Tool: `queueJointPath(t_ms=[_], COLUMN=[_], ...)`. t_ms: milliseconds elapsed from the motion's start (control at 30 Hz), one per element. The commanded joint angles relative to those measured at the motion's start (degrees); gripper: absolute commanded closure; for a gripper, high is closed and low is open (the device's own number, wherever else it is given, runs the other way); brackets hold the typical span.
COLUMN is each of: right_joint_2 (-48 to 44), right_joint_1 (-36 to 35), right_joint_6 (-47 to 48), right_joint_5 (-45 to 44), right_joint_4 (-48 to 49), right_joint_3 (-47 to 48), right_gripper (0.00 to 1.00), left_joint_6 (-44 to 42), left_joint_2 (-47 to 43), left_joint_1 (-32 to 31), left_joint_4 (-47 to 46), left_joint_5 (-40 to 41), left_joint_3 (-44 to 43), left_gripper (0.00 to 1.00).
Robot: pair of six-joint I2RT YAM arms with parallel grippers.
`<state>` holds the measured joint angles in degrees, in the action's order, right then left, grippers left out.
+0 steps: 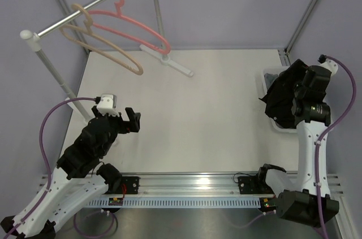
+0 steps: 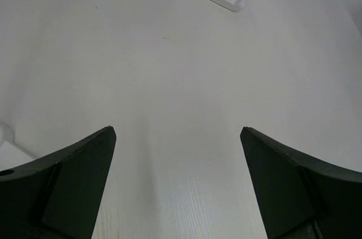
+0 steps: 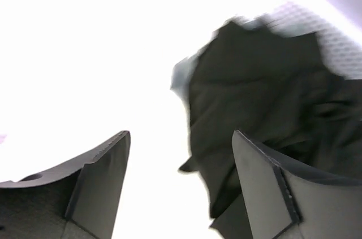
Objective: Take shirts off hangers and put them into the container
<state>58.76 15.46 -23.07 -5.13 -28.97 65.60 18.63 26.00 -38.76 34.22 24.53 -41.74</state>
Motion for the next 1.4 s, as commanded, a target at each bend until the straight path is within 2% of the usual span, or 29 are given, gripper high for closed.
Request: queueJointPath(t_ms=[0, 100, 233, 367, 567, 700, 967, 1100, 1367], right_joint_2=[-6.45, -15.23, -16.05, -18.85, -32.12, -38.97, -45.48, -48.21, -51.03], right_joint_1=[-1.75, -1.84, -1.84, -1.84, -1.93, -1.93, -3.32, -5.35, -7.82], right_joint_6=[3.65, 3.82, 3.04, 2.77, 2.24, 2.67, 8.57, 9.53, 10.5], right_joint_5=[4.86, 7.23, 11.79, 17.69, 16.2, 16.38, 9.35, 8.03, 7.76], right_joint_4=[1.28, 2.34, 0.85, 1.1, 3.4, 0.51, -11.01, -12.34, -13.13], right_joint_3=[-1.88, -3.9, -6.62, -10.31, -12.7, -8.15, 1.19, 2.33, 1.28], right_gripper=[0.16, 0.12, 0.1, 0.13, 0.09, 0.04, 0.01, 0.0, 0.01], left_joint_6=[0.26, 0.26, -0.35, 0.08, -0.7, -1.84, -5.01, -6.5, -8.44], left_joint_2=[-0.59, -1.21, -0.78, -1.3, -3.14, -4.55, -4.99, -6.04, -9.21], left_joint_1=[0.18, 0.18, 0.18, 0.18, 0.18, 0.18, 0.18, 0.18, 0.18], left_joint_4=[-2.05, -2.14, -2.14, -2.14, -0.91, 1.72, 9.89, 12.71, 15.35], left_joint_5=[1.65, 2.62, 4.64, 4.56, 5.44, 6.31, 8.86, 10.18, 14.05], left_joint_3=[-0.01, -0.36, -0.72, -0.63, -4.49, -9.05, -18.64, -23.3, -24.27], left_gripper=[0.01, 0.01, 0.01, 0.01, 0.01, 0.01, 0.01, 0.01, 0.01])
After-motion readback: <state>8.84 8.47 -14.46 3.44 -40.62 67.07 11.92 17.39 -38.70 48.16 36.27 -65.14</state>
